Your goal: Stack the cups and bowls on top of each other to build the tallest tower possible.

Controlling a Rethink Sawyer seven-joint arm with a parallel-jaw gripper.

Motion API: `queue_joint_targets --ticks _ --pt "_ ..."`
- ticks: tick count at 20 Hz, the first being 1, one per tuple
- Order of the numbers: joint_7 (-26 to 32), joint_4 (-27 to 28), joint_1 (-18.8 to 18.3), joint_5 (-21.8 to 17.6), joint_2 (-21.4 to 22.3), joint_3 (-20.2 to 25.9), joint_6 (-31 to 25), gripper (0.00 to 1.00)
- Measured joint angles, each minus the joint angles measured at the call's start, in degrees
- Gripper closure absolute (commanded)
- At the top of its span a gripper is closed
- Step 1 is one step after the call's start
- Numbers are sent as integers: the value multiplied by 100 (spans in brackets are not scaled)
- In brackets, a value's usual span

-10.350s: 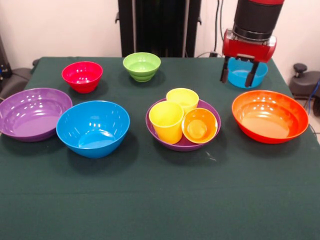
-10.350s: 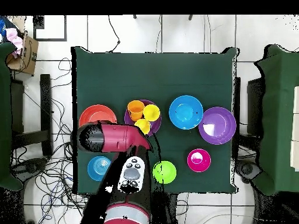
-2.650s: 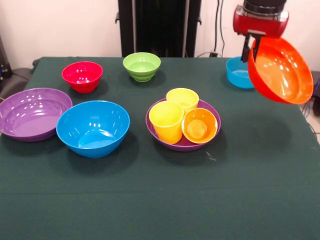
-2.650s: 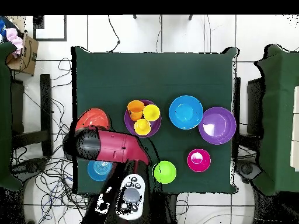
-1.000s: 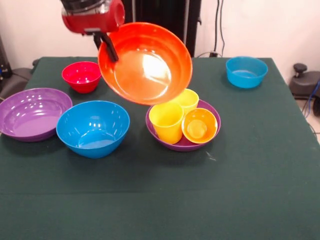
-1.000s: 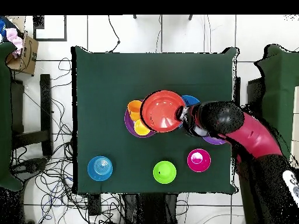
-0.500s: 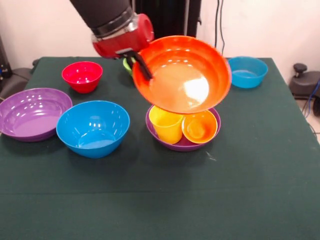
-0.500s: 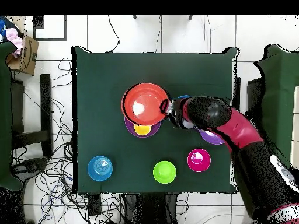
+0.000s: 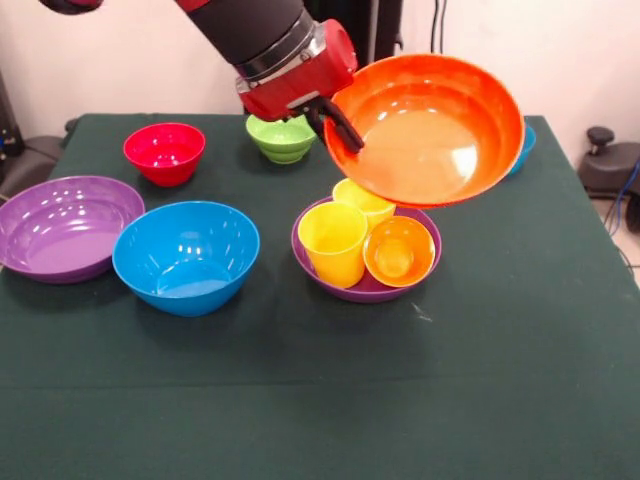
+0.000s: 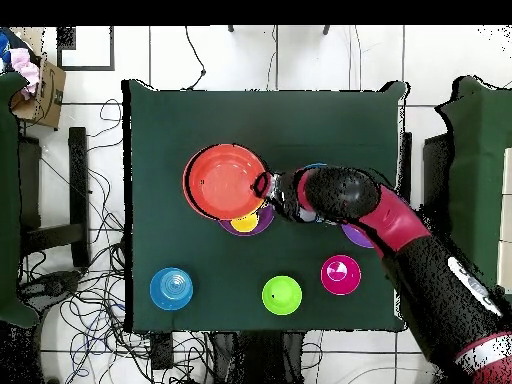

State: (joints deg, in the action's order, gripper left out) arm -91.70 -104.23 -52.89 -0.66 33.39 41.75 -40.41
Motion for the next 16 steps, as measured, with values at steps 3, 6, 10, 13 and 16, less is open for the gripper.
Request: queue_joint_targets --ticks 3,6,10,13,16 --pt "0 -199 -245 -245 -116 265 192 100" --pt "0 -491 -600 -575 -241 520 515 100" --pt "0 -779 -994 -897 -330 689 762 100" --pt "0 -910 -1207 -1102 -360 740 876 100" --pt "0 -1082 -1551 -1537 -460 765 1086 100"
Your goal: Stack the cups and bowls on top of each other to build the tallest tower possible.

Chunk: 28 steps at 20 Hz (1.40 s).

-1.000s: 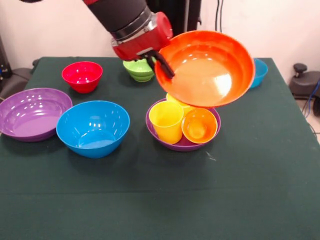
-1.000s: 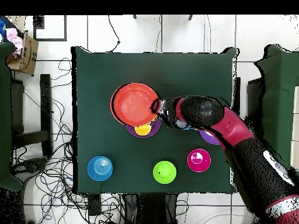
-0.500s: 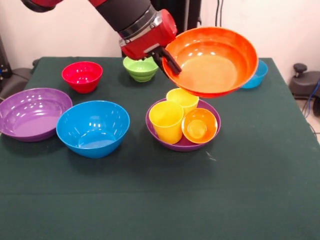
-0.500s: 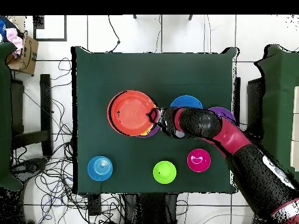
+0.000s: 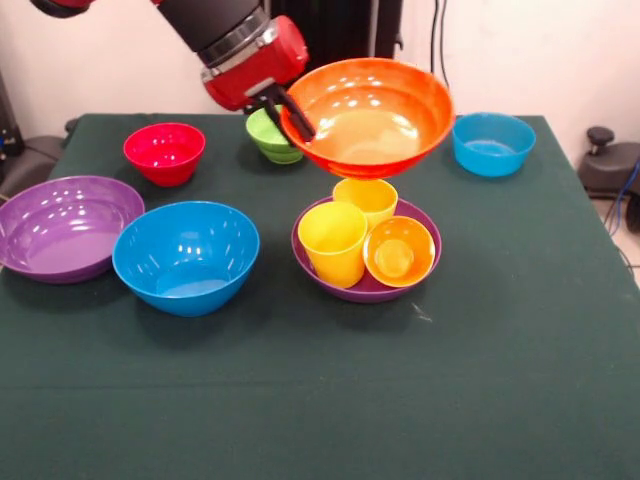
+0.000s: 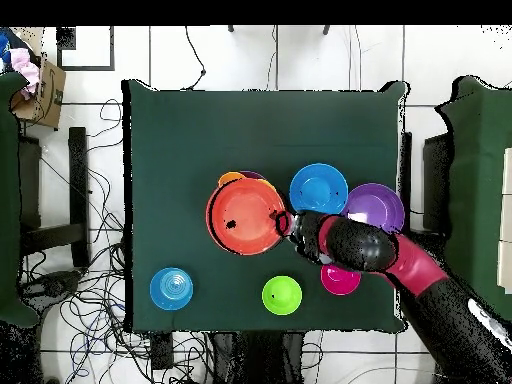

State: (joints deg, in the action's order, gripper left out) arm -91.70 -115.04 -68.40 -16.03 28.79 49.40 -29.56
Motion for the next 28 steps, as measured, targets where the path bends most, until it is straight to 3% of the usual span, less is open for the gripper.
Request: queue_joint_targets --ticks 5,11,28 --pt "0 -124 -345 -543 -184 3 278 100" --pt "0 -194 -390 -736 -262 13 353 100" --pt "0 -338 215 -738 -76 46 740 100"
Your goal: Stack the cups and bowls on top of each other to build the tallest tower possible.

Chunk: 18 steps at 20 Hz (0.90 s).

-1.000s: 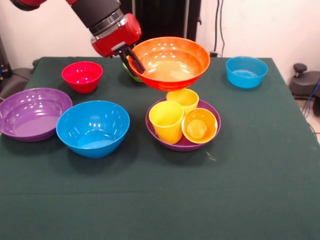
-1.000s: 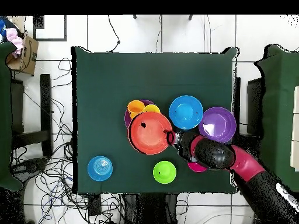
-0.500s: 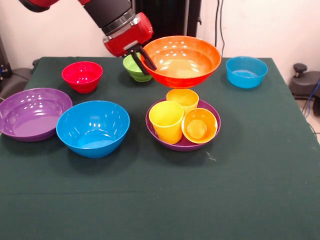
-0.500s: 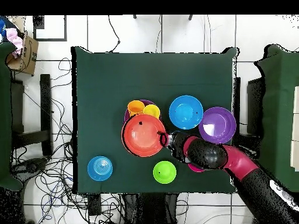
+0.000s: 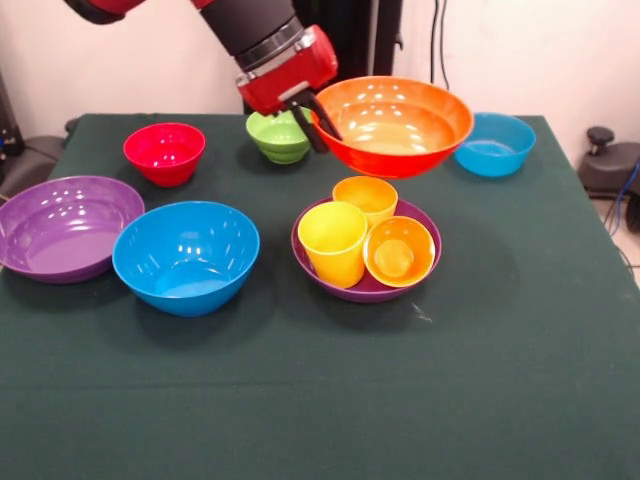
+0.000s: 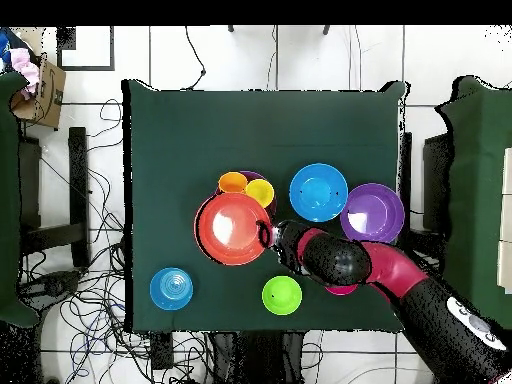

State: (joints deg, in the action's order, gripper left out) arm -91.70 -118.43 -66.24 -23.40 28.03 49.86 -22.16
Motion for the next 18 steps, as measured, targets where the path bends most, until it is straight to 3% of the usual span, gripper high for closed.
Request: queue_joint_targets --ticks 11,18 --pt "0 201 444 1 259 -2 -2 100" --pt "0 496 460 1 222 -9 -2 100"
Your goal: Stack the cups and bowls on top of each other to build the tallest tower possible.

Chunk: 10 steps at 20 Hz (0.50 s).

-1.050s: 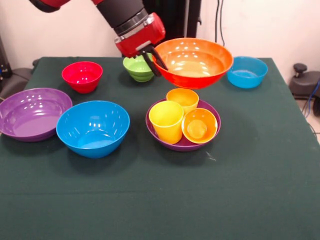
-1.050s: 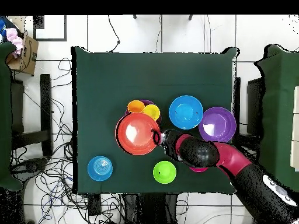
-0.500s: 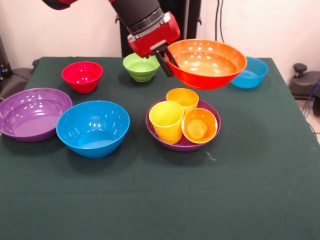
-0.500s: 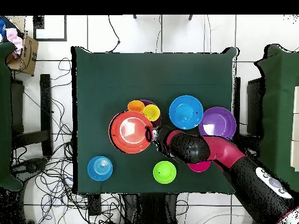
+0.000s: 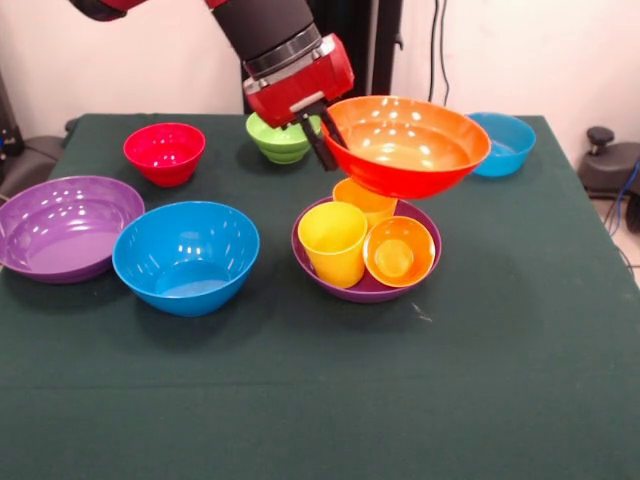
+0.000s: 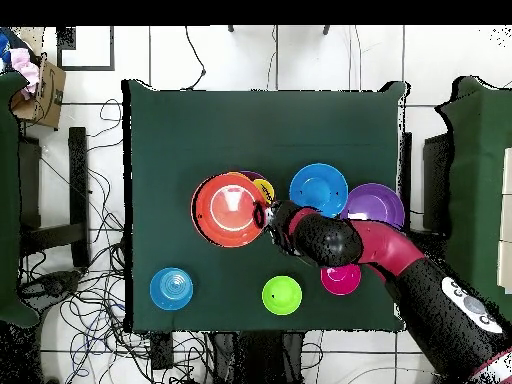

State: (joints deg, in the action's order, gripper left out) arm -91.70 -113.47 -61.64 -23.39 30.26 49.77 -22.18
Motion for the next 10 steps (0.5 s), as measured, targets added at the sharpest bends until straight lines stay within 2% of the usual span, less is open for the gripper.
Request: queue_joint_targets --ticks 10 --pt "0 392 -1 -2 -49 -3 -68 100"
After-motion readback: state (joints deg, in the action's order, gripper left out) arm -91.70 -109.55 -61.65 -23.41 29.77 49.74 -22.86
